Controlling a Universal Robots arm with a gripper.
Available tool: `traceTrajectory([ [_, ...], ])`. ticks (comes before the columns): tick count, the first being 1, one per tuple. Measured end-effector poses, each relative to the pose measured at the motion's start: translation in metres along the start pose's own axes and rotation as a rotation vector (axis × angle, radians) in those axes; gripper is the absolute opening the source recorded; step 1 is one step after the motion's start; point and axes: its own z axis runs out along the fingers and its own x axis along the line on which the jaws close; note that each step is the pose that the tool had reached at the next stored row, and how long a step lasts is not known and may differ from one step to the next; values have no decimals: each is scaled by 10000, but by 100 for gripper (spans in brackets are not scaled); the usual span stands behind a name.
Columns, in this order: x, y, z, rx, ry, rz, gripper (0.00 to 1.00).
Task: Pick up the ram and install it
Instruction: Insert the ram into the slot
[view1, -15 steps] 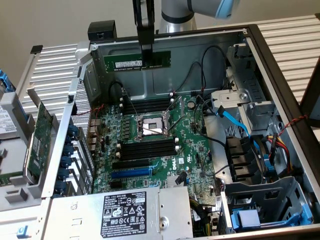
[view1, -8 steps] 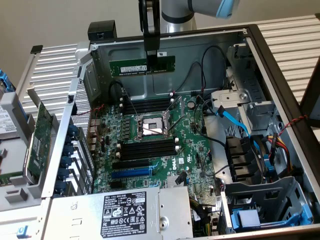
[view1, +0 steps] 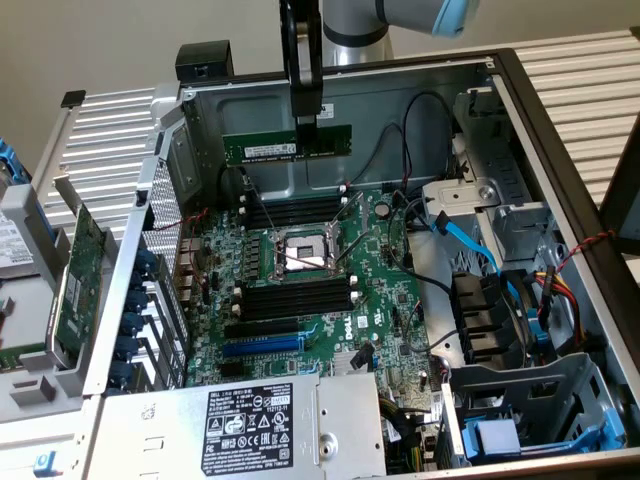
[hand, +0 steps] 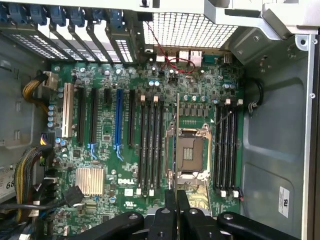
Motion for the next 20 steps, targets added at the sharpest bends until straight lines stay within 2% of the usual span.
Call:
traceTrajectory([
  [4,1,1,27,28,139,3,13],
  [5,1,0,31,27,148,1,13],
  [10,3,4,56,28,165,11,13],
  [15,6,4,134,97,166,46,13],
  [17,7,8,159,143,164,80,13],
  [20,8,11,186,158,163,169,13],
])
